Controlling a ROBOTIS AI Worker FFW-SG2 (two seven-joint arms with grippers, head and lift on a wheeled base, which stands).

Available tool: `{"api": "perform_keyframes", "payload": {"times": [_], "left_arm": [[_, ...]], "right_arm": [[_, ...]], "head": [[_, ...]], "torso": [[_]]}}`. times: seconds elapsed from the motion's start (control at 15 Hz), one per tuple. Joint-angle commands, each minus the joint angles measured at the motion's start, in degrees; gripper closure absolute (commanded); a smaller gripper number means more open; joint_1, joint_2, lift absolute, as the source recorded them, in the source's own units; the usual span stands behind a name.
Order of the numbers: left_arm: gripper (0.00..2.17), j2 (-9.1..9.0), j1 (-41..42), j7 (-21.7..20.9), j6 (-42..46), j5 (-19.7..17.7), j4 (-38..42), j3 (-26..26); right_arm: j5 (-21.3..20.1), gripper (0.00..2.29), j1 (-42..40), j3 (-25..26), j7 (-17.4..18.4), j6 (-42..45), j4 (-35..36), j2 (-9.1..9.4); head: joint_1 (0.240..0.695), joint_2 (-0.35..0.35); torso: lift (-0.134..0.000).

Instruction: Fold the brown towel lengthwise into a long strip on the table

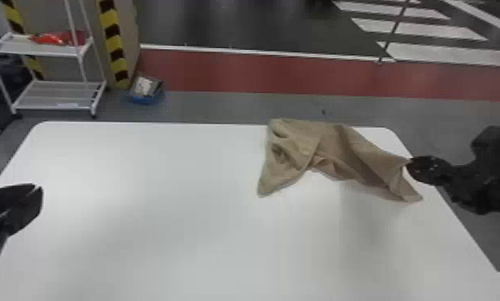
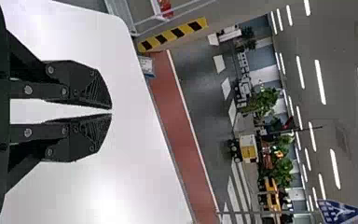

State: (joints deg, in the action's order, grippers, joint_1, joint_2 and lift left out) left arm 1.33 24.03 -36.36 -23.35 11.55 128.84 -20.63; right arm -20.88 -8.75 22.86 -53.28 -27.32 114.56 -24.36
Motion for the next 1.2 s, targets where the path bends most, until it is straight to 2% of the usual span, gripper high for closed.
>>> {"api": "perform_keyframes", "payload": {"times": [0.0, 0.07, 0.13, 0.2, 0.27, 0.33, 0.4, 0.53, 0.67, 0.87, 0.93, 1.0, 1.13], "left_arm": [[0.55, 0.25, -0.65, -0.21, 0.54, 0.23, -1.05, 0.86], [0.55, 0.25, -0.65, -0.38, 0.54, 0.14, -0.96, 0.86], [0.55, 0.34, -0.39, -0.38, 0.36, 0.05, -0.79, 0.77], [0.55, 0.34, -0.12, -0.38, 0.54, -0.03, -0.52, 0.33], [0.55, 0.42, 0.14, -0.38, 0.36, -0.12, -0.26, -0.37], [0.55, 0.42, 0.4, -0.38, 0.54, -0.3, -0.17, -0.81], [0.55, 0.51, 0.49, -0.47, 0.54, -0.38, -0.26, -1.34], [0.55, 0.69, 0.49, -0.38, 0.54, -0.38, -0.7, -1.43], [0.55, 0.69, 0.32, -0.38, 1.59, -0.65, -1.23, -1.34], [0.55, 0.77, -0.21, -0.47, 1.77, -0.65, -2.02, -0.72], [0.55, 0.77, -0.21, -0.56, 1.77, -0.65, -2.02, -0.64], [0.55, 0.77, -0.12, -0.56, 1.77, -0.65, -2.02, -0.72], [0.55, 0.86, -0.04, -1.0, 1.77, -0.82, -2.02, -1.16]], "right_arm": [[0.49, 1.92, -1.62, -2.73, -5.26, -1.12, 6.64, 1.07], [0.84, 1.92, -1.88, -4.22, -8.24, -1.65, 9.1, 1.77], [0.84, 1.92, -1.97, -6.42, -12.02, -2.35, 11.82, 2.74], [0.84, 1.92, -2.06, -8.71, -16.86, -2.53, 13.93, 3.18], [0.66, 1.92, -2.15, -10.64, -21.95, -2.17, 15.16, 3.35], [0.13, 1.92, -2.59, -11.69, -25.04, -1.65, 15.69, 3.18], [-0.75, 1.92, -3.38, -11.87, -25.04, -0.24, 15.96, 2.91], [-2.33, 1.92, -4.52, -11.08, -25.04, 1.69, 15.87, 0.98], [-4.26, 1.92, -6.28, -4.49, -25.04, 6.44, 15.16, -0.6], [-4.35, 1.92, -5.22, 7.47, -25.04, 17.69, 8.84, -2.27], [-6.02, 1.92, -4.52, 9.84, -25.04, 21.91, 6.64, -2.8], [-7.42, 1.92, -3.11, 12.3, -25.04, 25.42, 3.74, -3.59], [-7.86, 1.92, 1.72, 15.46, -25.04, 27.18, -1.97, -6.4]], "head": [[0.695, -0.141], [0.695, -0.124], [0.695, -0.074], [0.695, -0.038], [0.695, -0.006], [0.695, 0.037], [0.695, 0.079], [0.695, 0.134], [0.695, 0.139], [0.695, 0.06], [0.695, 0.021], [0.695, -0.049], [0.695, -0.112]], "torso": [[-0.093], [-0.093], [-0.093], [-0.093], [-0.093], [-0.093], [-0.093], [-0.093], [-0.093], [-0.093], [-0.093], [-0.093], [-0.093]]}}
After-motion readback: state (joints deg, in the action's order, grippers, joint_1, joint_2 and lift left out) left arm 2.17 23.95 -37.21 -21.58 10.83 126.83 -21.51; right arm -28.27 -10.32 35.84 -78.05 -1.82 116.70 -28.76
